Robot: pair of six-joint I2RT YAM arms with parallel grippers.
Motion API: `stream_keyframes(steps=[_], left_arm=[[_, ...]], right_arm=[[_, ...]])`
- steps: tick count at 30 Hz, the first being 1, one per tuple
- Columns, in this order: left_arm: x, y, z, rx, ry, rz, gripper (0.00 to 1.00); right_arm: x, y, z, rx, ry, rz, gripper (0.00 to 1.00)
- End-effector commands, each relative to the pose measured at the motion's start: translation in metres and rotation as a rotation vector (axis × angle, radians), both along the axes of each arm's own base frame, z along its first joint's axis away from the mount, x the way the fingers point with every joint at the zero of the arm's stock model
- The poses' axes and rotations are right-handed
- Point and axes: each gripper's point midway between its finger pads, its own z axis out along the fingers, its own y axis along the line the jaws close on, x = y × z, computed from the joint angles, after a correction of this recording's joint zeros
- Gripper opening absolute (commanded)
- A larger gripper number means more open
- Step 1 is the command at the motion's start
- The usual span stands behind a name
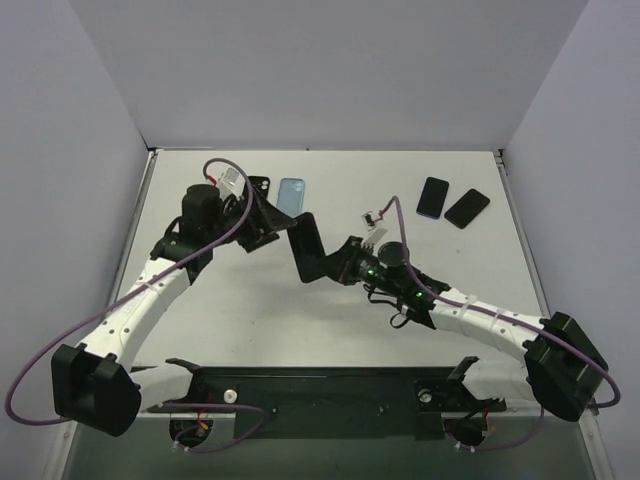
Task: Take the phone out of the phone case
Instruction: Pick up the phone at the center of the board.
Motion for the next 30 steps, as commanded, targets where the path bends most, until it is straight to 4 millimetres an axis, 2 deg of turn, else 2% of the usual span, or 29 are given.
stream_keyframes(steps=[1, 2, 4, 6, 7, 8, 9, 12, 17, 20, 22, 23, 24, 25, 27, 30], left_arm=[[0.028, -0.014, 0.079, -0.142, -0.283, -0.091, 0.87], [0.031, -0.017, 0.088, -0.164, -0.322, -0.106, 0.88], [0.037, -0.020, 0.088, -0.188, -0.323, -0.133, 0.88], [0.045, -0.023, 0.081, -0.186, -0.304, -0.134, 0.88], [0.048, -0.024, 0.071, -0.185, -0.282, -0.130, 0.88], [0.050, -0.027, 0.073, -0.209, -0.289, -0.128, 0.89], [0.047, -0.031, 0.058, -0.232, -0.250, -0.154, 0.88], [0.049, -0.042, 0.063, -0.327, -0.297, -0.228, 0.88], [0.038, -0.066, 0.066, -0.343, -0.344, -0.366, 0.88], [0.031, -0.080, 0.062, -0.334, -0.354, -0.429, 0.86], [0.028, -0.082, 0.059, -0.343, -0.355, -0.448, 0.82], [0.026, -0.083, 0.067, -0.362, -0.402, -0.459, 0.74], [0.021, -0.084, 0.066, -0.387, -0.385, -0.470, 0.69], [0.018, -0.085, 0.074, -0.418, -0.420, -0.487, 0.58], [0.010, -0.086, 0.078, -0.472, -0.414, -0.518, 0.45], [-0.002, -0.084, 0.092, -0.526, -0.471, -0.563, 0.35]], right_arm=[[0.024, -0.043, 0.052, 0.278, 0.006, -0.101, 0.00], [0.021, -0.047, 0.057, 0.299, 0.002, -0.090, 0.00], [0.030, -0.060, 0.060, 0.288, 0.000, -0.133, 0.00], [0.033, -0.065, 0.058, 0.251, -0.006, -0.144, 0.00], [0.036, -0.070, 0.058, 0.261, -0.004, -0.157, 0.00], [0.035, -0.069, 0.066, 0.291, -0.024, -0.143, 0.00], [0.037, -0.072, 0.070, 0.314, -0.024, -0.141, 0.00], [0.029, -0.066, 0.089, 0.336, -0.046, -0.059, 0.00], [0.016, -0.061, 0.124, 0.414, -0.113, 0.024, 0.00], [0.010, -0.061, 0.137, 0.458, -0.130, 0.051, 0.00], [0.006, -0.059, 0.141, 0.469, -0.141, 0.064, 0.00], [0.004, -0.057, 0.142, 0.463, -0.139, 0.076, 0.00], [0.002, -0.053, 0.140, 0.454, -0.137, 0.091, 0.00], [0.000, -0.050, 0.140, 0.454, -0.142, 0.104, 0.00], [-0.002, -0.045, 0.136, 0.444, -0.138, 0.120, 0.00], [-0.007, -0.038, 0.130, 0.410, -0.139, 0.153, 0.00]])
